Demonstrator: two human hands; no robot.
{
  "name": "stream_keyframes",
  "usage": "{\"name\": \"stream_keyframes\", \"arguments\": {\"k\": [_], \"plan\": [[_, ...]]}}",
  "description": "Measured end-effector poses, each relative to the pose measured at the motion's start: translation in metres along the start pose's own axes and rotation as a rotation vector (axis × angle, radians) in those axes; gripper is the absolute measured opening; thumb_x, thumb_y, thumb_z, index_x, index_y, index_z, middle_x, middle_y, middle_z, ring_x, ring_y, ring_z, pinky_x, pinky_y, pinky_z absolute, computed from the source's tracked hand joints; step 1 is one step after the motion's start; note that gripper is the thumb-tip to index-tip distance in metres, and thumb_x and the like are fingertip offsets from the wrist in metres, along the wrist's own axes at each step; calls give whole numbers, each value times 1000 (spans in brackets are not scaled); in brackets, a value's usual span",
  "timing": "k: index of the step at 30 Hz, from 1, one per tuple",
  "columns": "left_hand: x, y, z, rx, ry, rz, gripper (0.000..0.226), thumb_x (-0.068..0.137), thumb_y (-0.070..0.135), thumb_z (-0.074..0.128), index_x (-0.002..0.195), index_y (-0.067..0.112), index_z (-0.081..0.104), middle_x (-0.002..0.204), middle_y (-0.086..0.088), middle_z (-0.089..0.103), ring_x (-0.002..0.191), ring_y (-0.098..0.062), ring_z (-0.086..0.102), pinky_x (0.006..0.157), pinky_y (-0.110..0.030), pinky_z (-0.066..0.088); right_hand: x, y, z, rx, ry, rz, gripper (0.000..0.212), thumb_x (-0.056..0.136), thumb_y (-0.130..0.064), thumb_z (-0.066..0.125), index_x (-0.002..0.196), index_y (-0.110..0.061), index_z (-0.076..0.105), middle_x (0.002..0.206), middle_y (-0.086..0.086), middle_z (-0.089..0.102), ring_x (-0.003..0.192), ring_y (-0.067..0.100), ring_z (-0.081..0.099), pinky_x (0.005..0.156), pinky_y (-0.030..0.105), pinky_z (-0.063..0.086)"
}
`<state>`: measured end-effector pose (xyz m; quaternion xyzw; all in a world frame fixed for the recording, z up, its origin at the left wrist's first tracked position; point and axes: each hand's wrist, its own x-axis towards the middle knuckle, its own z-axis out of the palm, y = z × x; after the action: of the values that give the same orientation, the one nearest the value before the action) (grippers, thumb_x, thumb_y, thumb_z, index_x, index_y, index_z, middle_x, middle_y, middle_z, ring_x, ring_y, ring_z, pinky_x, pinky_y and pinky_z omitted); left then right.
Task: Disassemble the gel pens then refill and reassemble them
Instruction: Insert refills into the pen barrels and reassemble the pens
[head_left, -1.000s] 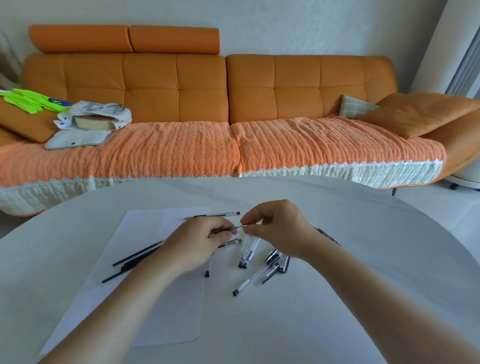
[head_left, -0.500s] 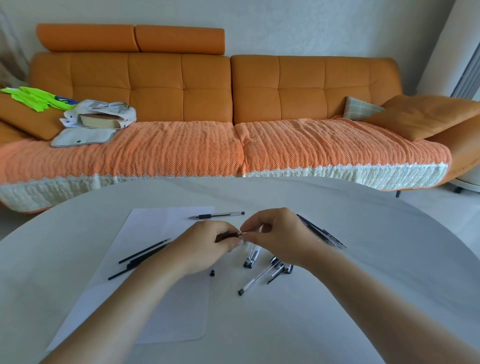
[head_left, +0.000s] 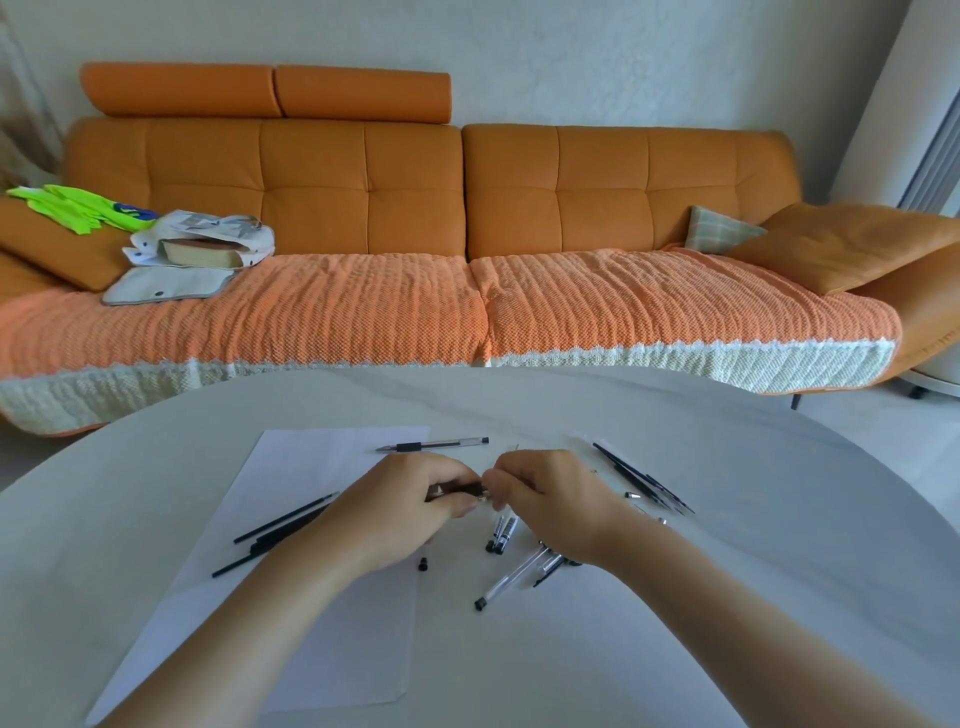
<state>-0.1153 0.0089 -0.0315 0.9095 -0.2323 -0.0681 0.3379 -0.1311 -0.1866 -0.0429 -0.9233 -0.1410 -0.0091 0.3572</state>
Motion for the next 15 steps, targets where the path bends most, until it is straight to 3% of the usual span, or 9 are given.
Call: {"name": "stream_keyframes", "arguments": {"k": [3,7,11,15], "plan": [[1,-2,1,-33,5,9,16,91,30,64,84,42,70,73,23,63,59,0,53,65,-24,45,-1,-1,-1,7,-16,17,40,99,-42,45,69,-19,59,53,-8,45,51,7,39,55,27,36],[1,0,-1,-40,-3,-5,22,93,30,63,74,39,67,60,21,59,53,1,49,57,-16,36,-1,0,-3,25,-33,25,26,95,-42,52,76,-27,58,55,-19,49,51,3,41,54,22,32],[2,-1,0,-23,4,12,19,95,29,57,80,30,69,76,7,64,67,-14,57,70,-35,48,1,0,-2,66,-4,19,26,96,-36,53,75,-21,58,52,-13,44,49,6,35,53,25,31],[1,-2,0,-3,44,41,11,91,33,64,94,40,72,83,23,62,71,-5,55,73,-31,48,1,-1,-2,73,-34,55,42,97,-46,45,68,-21,61,61,0,49,53,13,40,57,32,38]]}}
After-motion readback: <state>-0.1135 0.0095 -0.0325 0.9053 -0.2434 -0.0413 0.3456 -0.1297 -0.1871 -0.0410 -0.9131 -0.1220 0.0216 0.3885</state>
